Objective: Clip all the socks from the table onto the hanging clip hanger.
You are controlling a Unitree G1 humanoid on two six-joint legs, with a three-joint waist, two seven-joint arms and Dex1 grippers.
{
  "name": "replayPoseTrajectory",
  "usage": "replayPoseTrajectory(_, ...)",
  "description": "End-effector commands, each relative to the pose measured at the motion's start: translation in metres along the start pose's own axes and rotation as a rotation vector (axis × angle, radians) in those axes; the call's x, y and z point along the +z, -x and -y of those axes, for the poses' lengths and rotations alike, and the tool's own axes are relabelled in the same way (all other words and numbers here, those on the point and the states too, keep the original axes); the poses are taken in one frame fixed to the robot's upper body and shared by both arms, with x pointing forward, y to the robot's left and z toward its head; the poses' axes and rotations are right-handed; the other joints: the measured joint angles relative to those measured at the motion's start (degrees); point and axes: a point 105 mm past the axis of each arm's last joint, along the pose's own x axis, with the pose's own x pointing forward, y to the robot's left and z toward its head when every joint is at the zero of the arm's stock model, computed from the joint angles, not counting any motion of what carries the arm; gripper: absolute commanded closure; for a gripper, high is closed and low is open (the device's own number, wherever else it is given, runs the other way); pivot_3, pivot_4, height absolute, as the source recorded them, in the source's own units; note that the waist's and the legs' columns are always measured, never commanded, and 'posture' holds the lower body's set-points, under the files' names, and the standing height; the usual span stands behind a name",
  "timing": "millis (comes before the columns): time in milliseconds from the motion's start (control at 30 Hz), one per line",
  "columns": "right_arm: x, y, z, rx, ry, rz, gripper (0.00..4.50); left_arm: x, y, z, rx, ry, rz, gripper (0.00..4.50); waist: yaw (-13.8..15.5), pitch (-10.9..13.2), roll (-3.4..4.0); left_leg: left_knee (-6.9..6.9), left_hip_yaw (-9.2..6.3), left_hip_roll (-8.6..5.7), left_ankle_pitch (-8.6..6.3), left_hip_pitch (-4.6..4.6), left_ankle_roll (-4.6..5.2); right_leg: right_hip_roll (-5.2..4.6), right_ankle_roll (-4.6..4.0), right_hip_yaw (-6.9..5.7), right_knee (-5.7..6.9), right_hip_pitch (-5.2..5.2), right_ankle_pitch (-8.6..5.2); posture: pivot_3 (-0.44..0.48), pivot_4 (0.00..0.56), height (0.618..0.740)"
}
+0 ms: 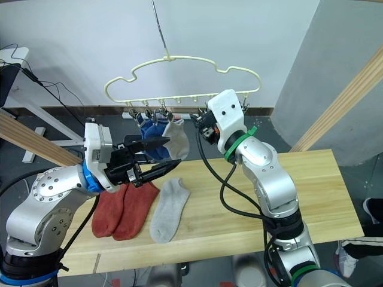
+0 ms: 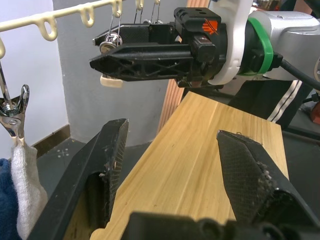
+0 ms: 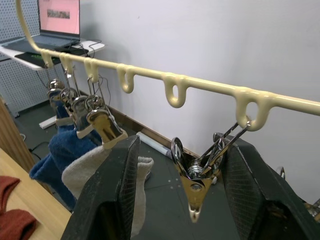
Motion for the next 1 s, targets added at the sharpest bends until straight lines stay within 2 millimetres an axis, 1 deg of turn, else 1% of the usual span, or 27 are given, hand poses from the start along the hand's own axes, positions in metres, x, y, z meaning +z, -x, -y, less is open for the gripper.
replayPoseTrajectory(33, 0.0139, 0.0013, 0.0019, -0.011, -0.027, 0.054, 2.06, 0.0061, -0.0004, 0.0047, -0.010, -0.031, 0.023, 1.38, 0.00, 0.00, 0.00, 0.00, 0.00, 0.00, 0.00, 0.00, 0.00, 0.00, 0.00, 0.00, 0.00, 0.00, 0.00, -0.170, 0.302, 0.737)
replayPoseTrajectory(267, 0.0138, 0.0007, 0.0036, -0.025, -0.089, 0.046, 2.06, 0.0052, -0.0007, 0.0055, -0.010, -0.026, 0.022, 1.38, -0.01, 0.00, 0.00, 0.00, 0.00, 0.00, 0.00, 0.00, 0.00, -0.03, 0.00, 0.00, 0.00, 0.00, 0.00, -0.172, 0.303, 0.737)
replayPoseTrajectory(733, 0.0137, 0.0011, 0.0062, -0.043, -0.129, 0.044, 2.06, 0.0032, -0.0013, 0.0069, -0.010, -0.019, 0.021, 1.38, -0.02, 0.00, 0.01, 0.00, 0.00, 0.00, 0.00, 0.00, 0.00, -0.04, 0.00, 0.00, 0.02, 0.00, 0.00, -0.172, 0.306, 0.737)
replayPoseTrajectory(833, 0.0140, 0.0011, 0.0065, -0.046, -0.134, 0.047, 2.66, 0.0024, -0.0010, 0.0074, -0.009, -0.012, 0.020, 1.38, -0.02, 0.00, 0.00, 0.00, 0.00, 0.00, 0.00, 0.00, 0.00, -0.04, 0.00, 0.00, 0.02, 0.00, 0.00, -0.173, 0.307, 0.737)
replayPoseTrajectory(933, 0.0137, 0.0011, 0.0064, -0.046, -0.133, 0.046, 3.68, 0.0012, -0.0007, 0.0077, -0.008, -0.006, 0.017, 1.38, -0.02, 0.00, 0.00, 0.00, 0.00, 0.00, 0.00, 0.00, 0.01, -0.04, 0.00, 0.00, 0.02, 0.00, 0.00, -0.173, 0.307, 0.737)
replayPoseTrajectory(1000, 0.0141, 0.0011, 0.0065, -0.047, -0.137, 0.049, 4.17, -0.0002, -0.0005, 0.0080, -0.004, -0.008, 0.012, 1.38, -0.02, 0.00, 0.00, 0.00, 0.00, 0.00, 0.00, 0.00, 0.00, -0.04, 0.00, -0.01, 0.02, 0.00, 0.00, -0.173, 0.308, 0.737)
